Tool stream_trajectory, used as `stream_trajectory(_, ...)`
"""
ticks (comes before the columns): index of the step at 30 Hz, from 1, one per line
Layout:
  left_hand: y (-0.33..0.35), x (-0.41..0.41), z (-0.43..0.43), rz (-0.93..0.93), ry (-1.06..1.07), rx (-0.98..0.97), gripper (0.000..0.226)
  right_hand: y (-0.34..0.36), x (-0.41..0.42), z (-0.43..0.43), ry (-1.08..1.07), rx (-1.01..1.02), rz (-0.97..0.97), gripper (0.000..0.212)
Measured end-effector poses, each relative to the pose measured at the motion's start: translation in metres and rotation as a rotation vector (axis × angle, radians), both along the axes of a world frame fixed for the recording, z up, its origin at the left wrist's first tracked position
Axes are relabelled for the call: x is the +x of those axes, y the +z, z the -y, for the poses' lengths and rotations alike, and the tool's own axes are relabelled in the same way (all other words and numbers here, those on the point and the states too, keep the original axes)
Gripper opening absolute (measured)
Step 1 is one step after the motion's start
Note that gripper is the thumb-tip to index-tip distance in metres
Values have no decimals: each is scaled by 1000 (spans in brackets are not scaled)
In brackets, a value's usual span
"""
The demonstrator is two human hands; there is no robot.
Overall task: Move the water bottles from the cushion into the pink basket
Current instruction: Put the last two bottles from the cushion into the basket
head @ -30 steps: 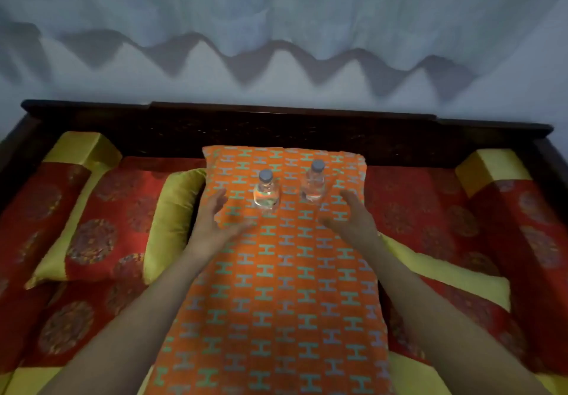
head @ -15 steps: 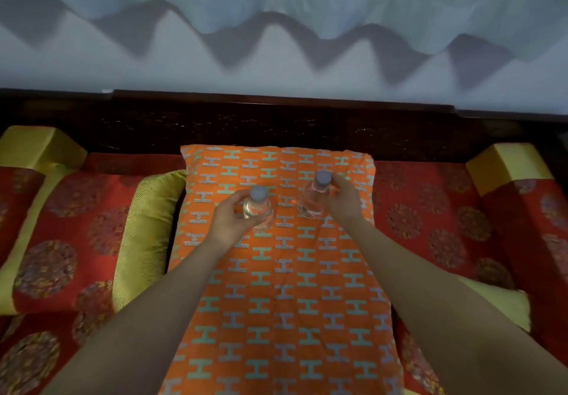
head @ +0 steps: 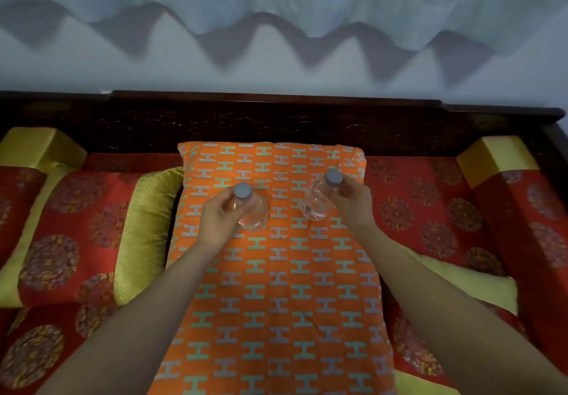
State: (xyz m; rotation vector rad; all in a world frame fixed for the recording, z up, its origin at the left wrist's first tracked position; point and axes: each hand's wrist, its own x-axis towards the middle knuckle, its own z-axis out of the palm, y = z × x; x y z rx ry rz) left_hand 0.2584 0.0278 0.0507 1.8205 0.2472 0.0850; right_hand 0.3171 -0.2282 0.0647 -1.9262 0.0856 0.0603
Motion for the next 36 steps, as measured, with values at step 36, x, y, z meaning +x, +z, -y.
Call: stream_trajectory(36, 104, -258, 216, -26, -316, -317, 5, 129, -442, 281, -608, 231, 22, 49)
